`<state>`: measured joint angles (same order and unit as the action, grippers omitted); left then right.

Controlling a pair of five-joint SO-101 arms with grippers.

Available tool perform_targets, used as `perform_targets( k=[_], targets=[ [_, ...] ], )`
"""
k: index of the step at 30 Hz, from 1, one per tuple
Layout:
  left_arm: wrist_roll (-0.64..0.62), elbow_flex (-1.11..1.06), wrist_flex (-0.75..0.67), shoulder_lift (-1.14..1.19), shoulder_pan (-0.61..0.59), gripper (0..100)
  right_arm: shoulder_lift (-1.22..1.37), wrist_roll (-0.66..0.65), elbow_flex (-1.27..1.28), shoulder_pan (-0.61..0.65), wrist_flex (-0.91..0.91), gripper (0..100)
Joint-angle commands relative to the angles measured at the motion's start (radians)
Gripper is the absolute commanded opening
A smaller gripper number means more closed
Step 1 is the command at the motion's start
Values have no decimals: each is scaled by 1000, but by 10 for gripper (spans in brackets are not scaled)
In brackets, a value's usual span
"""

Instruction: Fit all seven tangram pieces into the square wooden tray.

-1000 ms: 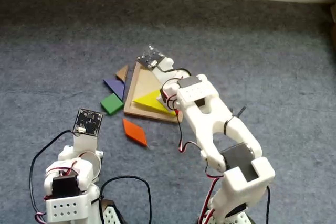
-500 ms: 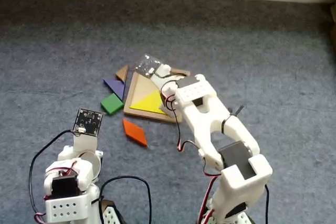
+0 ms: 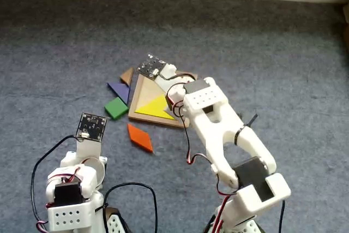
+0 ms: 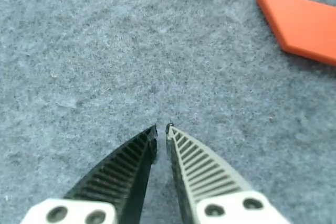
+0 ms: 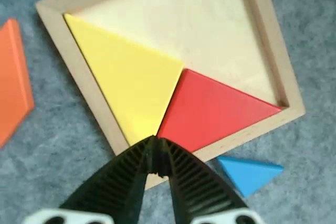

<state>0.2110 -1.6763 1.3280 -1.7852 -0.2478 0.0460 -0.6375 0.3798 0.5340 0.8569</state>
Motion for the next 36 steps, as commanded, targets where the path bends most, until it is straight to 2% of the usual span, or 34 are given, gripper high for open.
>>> perform_targets(
  k=[1, 8, 19, 22, 30, 36],
  targets=[
    [-6, -19, 6, -27, 7, 56, -150, 41, 39, -1, 2, 9],
    [-6, -19, 6, -27, 7, 56, -331, 189, 120, -82, 7, 9],
    [-6, -19, 6, -27, 7, 56, -374, 559, 260, -252, 2, 9],
    [-6, -19, 6, -27, 7, 56, -374, 563, 288, -298, -7, 9],
    [-9, -19, 6, -27, 15, 56, -378, 574, 441, -357, -239, 9],
    [-9, -19, 6, -27, 13, 56, -381, 574, 456, -394, -259, 9]
  ],
)
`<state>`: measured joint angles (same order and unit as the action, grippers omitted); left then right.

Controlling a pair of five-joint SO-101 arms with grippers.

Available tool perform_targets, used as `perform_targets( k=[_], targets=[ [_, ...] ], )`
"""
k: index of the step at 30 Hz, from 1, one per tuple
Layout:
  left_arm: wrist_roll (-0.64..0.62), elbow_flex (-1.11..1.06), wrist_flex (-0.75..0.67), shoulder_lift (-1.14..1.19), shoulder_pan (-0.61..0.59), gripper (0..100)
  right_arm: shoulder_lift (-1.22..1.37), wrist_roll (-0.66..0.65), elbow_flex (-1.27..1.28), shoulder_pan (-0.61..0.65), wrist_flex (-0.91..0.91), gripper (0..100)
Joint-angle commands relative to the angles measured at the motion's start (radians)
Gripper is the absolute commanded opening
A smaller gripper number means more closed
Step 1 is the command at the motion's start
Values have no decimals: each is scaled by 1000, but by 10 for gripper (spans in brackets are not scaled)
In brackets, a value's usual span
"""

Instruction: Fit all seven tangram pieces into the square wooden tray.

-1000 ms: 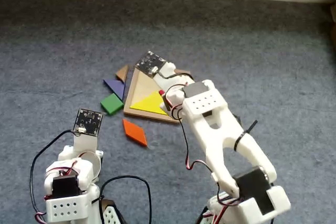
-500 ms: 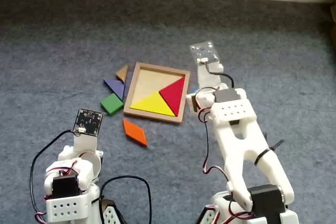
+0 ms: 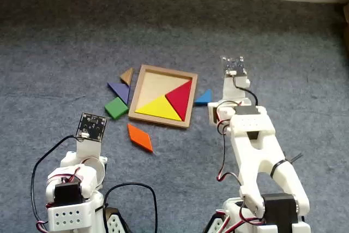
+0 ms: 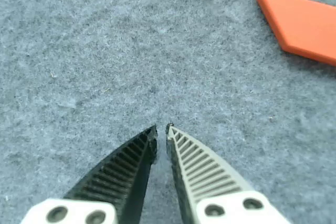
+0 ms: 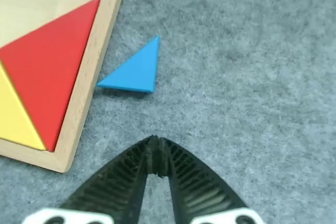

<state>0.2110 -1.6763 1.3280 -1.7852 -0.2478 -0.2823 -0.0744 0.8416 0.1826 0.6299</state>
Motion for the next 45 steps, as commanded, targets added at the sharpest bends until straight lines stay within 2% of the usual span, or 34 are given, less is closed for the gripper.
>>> perform_targets(
  k=[1, 9, 13, 16, 18, 21, 24, 30, 32, 36, 45],
  targets=[
    [-8, -19, 6, -27, 13, 56, -53, 11, -5, -54, -31, 9],
    [-6, 174, 3, -27, -39, 59, -45, 11, -4, -77, -33, 9],
    [2, 286, -83, -27, -47, 60, -45, 11, -2, -77, -33, 9],
    [129, 326, -123, -22, -39, 94, -45, 9, -2, -81, -33, 9],
    [147, 360, -126, -16, -27, 121, -45, 6, -2, -81, -33, 9],
    [152, 429, -71, -15, 7, 130, -45, 5, 2, -81, -56, 9],
    [238, 506, -14, 7, 39, 130, -44, 5, 5, -81, -87, 9],
    [454, 659, 71, 329, 84, 131, -44, 5, 5, -82, -87, 9],
    [508, 717, 101, 444, 119, 159, -44, 3, 5, -82, -87, 9],
    [517, 799, 107, 622, 166, 278, -44, 3, 5, -82, -87, 9],
    [615, 788, 3, 878, 363, 276, -44, 3, 5, -82, -88, 9]
  ],
)
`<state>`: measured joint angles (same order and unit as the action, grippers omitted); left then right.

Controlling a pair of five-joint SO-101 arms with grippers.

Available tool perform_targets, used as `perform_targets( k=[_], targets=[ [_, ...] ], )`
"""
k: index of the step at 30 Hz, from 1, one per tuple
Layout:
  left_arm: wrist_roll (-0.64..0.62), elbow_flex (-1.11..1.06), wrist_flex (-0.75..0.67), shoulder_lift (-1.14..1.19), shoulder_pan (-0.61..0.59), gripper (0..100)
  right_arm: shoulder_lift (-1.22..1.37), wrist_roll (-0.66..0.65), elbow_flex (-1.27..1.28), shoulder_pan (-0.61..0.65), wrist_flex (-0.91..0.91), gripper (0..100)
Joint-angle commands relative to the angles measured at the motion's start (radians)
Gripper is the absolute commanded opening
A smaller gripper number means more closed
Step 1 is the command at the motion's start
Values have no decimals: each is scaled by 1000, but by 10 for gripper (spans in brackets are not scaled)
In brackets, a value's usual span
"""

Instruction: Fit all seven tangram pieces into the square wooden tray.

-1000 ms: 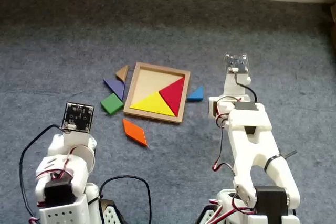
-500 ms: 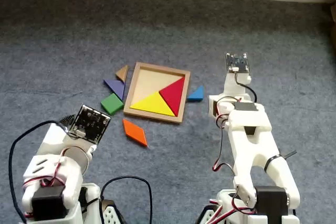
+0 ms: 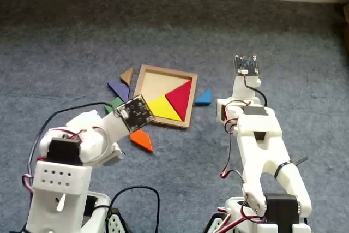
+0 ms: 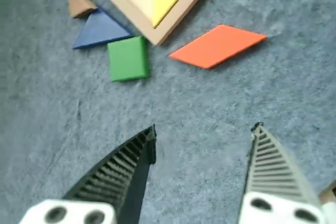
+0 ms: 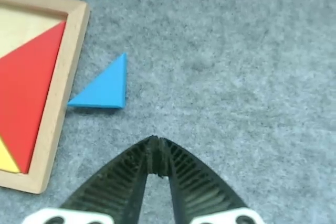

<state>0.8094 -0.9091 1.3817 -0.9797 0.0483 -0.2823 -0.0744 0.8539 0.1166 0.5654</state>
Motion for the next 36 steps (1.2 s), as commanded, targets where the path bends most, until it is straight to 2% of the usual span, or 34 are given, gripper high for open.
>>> perform_targets(
  k=[1, 7, 14, 19, 36],
  targets=[
    [18, 15, -80, 104, 79, 260, -44, 3, -7, -16, -24, 9],
    [18, -21, -287, 305, 111, 228, -42, 3, -5, -13, -24, 9],
    [18, 22, -385, 530, 170, 228, -42, 3, -5, -13, -24, 9],
    [18, 73, -448, 674, 165, 228, -42, 3, -5, -13, -24, 9],
    [14, 226, -471, 964, 166, 223, -42, 3, -5, -12, -24, 10]
  ],
)
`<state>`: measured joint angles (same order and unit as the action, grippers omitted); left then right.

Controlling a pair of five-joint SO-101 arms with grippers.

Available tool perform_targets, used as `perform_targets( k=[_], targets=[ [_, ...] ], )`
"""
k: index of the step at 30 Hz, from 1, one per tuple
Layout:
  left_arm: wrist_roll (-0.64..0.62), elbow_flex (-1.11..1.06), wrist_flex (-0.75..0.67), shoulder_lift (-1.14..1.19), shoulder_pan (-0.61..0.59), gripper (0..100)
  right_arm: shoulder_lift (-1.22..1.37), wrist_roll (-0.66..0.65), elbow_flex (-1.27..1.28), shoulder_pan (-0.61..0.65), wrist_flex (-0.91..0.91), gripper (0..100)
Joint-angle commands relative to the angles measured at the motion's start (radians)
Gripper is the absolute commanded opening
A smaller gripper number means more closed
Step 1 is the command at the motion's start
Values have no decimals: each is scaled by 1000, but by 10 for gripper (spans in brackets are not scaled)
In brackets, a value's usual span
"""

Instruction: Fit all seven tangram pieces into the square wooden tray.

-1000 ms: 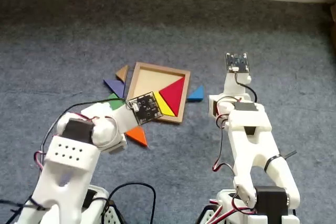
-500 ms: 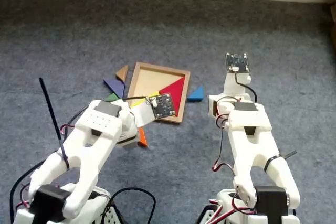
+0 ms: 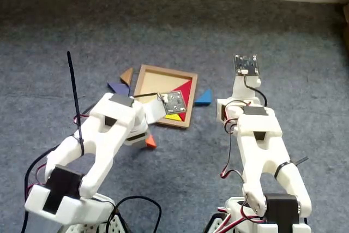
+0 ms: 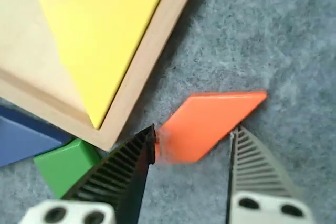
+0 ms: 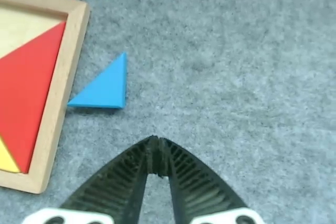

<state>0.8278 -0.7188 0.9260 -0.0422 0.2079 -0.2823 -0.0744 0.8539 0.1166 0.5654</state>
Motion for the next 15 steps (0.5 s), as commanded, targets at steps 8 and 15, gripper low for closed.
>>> perform_targets(
  k=[8, 15],
  targets=[
    [-8, 47, -12, 33, 13, 111, -42, 3, -5, -12, -24, 10],
    [-106, 41, -8, -28, 13, 69, -42, 3, -5, -12, -24, 10]
  ],
)
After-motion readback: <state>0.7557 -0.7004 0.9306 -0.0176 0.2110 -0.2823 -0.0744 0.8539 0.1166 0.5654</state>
